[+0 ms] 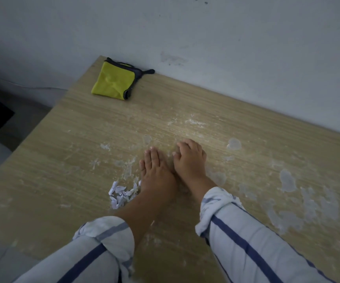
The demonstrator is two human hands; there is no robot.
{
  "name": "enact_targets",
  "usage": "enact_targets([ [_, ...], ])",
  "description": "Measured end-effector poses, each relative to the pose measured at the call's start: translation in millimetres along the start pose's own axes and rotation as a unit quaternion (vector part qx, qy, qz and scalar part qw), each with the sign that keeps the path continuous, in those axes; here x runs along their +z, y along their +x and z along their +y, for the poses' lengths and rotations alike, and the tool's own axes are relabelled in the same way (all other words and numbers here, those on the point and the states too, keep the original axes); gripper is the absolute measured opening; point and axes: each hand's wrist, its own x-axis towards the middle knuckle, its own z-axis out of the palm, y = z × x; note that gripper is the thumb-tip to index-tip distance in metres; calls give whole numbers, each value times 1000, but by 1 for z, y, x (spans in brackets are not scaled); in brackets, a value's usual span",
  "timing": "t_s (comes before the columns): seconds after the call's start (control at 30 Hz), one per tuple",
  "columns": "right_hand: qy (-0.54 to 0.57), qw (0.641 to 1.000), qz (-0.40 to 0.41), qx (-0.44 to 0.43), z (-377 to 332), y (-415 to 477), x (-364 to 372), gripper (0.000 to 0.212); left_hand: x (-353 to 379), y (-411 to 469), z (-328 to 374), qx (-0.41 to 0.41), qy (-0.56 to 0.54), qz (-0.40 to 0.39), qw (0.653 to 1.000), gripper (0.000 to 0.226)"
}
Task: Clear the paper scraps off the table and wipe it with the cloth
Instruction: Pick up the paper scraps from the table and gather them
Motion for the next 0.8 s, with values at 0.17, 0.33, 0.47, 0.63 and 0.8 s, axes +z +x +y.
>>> enact_targets([
  [0.17, 40, 998, 31, 22, -2, 4, 6, 22, 0, 3, -3, 9, 9, 2, 1000, 67],
  [0.33, 63, 997, 27, 38, 0, 5, 6, 29, -7, 4, -3, 20, 1, -4, 1000, 68],
  [0.47, 75, 997, 26, 22, 2, 3, 6, 27, -20, 10, -7, 56, 32, 37, 997, 56],
  [0.63, 77, 996, 34, 11, 5, 0, 6, 32, -48, 45, -19, 110, 104, 88, 985, 28],
  [0.8, 67, 997, 31, 13, 5, 0, 10, 33, -57, 67, -39, 190, 84, 69, 976, 22],
])
